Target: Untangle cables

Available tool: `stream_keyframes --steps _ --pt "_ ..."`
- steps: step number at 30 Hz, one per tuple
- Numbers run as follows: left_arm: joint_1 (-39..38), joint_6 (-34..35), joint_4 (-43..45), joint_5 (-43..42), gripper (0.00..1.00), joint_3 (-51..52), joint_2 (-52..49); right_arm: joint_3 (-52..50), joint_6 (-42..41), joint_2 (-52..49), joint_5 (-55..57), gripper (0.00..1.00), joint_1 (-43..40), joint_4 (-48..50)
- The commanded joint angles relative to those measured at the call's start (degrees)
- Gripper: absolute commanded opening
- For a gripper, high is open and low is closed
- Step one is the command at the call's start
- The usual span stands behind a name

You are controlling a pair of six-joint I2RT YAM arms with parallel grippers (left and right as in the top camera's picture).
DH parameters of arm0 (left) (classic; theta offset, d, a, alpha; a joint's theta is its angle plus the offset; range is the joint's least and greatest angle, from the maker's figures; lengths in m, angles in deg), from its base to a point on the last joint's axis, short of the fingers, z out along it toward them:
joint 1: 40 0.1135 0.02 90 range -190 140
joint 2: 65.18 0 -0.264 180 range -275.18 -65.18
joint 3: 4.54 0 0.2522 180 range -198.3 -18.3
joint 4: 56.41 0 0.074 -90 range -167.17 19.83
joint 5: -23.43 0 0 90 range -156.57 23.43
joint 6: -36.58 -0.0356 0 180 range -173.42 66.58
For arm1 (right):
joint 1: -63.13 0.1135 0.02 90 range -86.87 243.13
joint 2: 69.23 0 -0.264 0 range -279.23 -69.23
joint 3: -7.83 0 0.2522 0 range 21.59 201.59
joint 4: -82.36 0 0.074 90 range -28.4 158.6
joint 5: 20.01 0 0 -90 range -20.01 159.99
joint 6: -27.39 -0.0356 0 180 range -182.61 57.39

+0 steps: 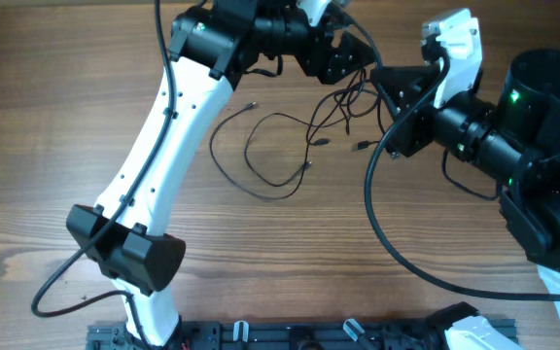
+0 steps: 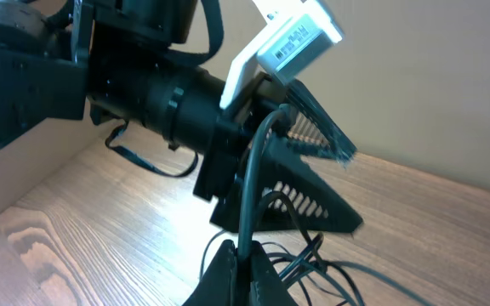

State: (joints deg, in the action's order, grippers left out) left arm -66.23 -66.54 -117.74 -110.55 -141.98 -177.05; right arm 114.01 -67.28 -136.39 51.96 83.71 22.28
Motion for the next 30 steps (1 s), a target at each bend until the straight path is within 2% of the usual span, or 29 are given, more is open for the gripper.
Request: stream_keyframes --steps 1,5,13,16,17,20,30 --pt "5.75 3.37 -0.2 2.91 0.87 0.02 0.92 1.64 -0.39 0.52 -1.05 0.04 0.02 0.31" --pt "8.83 3.02 -5.05 2.05 0.87 0.04 1.09 1.64 -0.37 0.5 -1.07 0.04 0.02 0.72" --pt "4.15 2.82 -10.43 2.05 0.89 0.04 -1.29 1.64 -0.42 0.5 -1.07 0.04 0.02 0.79" --pt "2.16 -0.2 -10.62 1.09 0.89 0.04 -1.4 1.64 -0.42 0.5 -1.07 0.04 0.02 0.5" --pt "1.75 -0.26 -10.54 -0.42 0.93 0.04 -1.4 1.64 -0.37 0.5 -1.05 0.04 0.02 0.48" --pt "1.42 -6.01 -14.32 -2.89 0.93 0.04 -1.4 1.64 -0.35 0.5 -1.05 0.04 0.02 0.37" --pt "2.08 -7.74 -18.18 -5.09 0.91 0.04 -1.4 1.64 -1.51 -0.63 0.2 0.04 0.04 0.42"
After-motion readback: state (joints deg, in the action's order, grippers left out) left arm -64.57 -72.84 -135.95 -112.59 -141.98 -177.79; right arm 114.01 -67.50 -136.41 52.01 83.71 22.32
